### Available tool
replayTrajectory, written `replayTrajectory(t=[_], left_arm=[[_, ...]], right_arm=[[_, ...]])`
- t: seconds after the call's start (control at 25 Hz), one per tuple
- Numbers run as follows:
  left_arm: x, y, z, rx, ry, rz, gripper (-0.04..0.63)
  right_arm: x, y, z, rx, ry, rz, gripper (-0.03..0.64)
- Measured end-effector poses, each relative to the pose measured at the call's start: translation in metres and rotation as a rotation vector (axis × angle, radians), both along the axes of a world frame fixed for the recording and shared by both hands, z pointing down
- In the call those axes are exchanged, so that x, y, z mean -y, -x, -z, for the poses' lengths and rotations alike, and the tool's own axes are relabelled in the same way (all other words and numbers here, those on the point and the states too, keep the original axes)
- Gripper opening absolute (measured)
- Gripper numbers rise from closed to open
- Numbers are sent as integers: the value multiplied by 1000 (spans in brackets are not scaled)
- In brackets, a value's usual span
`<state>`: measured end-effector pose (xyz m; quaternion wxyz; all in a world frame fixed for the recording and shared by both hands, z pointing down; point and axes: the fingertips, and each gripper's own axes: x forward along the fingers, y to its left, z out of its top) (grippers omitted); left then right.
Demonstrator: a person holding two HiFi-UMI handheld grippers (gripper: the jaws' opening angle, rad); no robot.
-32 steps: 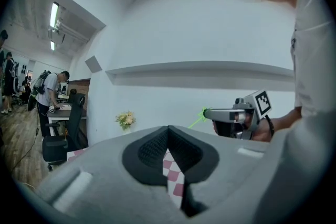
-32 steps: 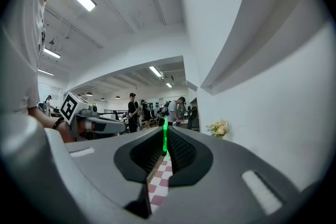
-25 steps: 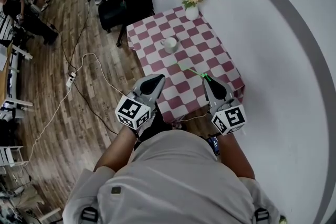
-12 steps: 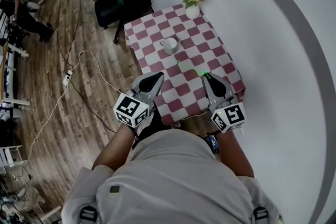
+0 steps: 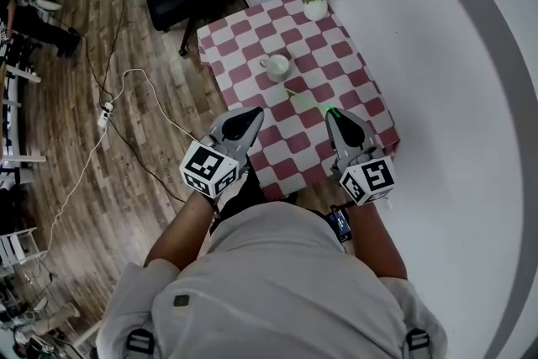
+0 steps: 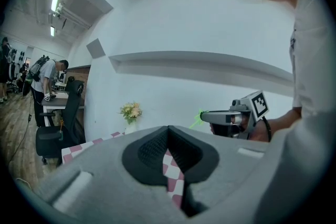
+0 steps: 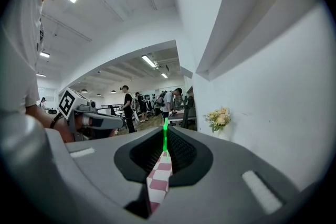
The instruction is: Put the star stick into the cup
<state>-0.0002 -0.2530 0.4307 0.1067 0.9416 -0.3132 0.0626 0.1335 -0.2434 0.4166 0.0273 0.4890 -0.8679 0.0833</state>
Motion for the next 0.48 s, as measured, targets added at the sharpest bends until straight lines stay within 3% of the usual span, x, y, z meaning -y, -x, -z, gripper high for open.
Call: replayTrajectory(t=[0.48], left_arm=[[52, 6, -30, 12, 71, -27, 3]], right_arm=[[58, 7, -27, -3, 56, -20, 28]])
